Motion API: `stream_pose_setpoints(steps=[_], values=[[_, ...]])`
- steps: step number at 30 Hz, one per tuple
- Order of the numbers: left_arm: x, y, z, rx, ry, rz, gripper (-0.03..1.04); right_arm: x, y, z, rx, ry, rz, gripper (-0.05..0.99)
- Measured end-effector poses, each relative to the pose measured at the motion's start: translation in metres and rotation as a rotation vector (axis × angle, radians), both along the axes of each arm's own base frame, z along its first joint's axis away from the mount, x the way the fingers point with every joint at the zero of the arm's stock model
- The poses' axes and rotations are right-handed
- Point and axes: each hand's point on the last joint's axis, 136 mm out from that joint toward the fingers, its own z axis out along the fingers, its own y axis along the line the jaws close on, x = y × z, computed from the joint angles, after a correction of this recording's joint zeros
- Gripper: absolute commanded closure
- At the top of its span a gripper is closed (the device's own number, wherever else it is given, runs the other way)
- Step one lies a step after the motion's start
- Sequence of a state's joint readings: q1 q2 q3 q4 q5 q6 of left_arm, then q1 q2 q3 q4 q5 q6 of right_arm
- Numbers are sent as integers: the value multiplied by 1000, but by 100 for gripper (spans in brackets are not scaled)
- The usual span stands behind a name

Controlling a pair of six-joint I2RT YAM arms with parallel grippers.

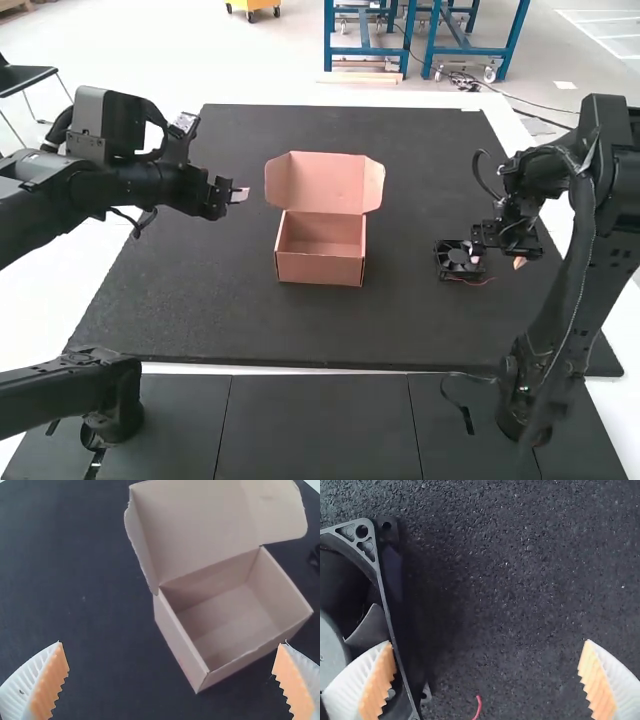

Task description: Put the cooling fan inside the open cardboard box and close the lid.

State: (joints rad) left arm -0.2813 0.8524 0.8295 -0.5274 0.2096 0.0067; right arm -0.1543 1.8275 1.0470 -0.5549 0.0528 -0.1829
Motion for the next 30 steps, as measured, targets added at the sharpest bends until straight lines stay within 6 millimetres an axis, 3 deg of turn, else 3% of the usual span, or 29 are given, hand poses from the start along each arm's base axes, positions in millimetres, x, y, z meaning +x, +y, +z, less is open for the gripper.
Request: stream_pose_setpoints(steps=[8,15,19,22,30], values=[[0,0,3,-8,-2,4,5,2,18,-4,81,0,34,96],[-2,0,0,-6,15,6,5,1,21,-3,94,5,37,96],[-5,1,-5,1,38,6,5,-16,26,0,128,85,14,96],[-6,2,-10,7,49,4,5,-18,30,5,150,86,-9,96],[-16,5,-26,18,70,2,5,-22,46,71,217,-45,-72,96]])
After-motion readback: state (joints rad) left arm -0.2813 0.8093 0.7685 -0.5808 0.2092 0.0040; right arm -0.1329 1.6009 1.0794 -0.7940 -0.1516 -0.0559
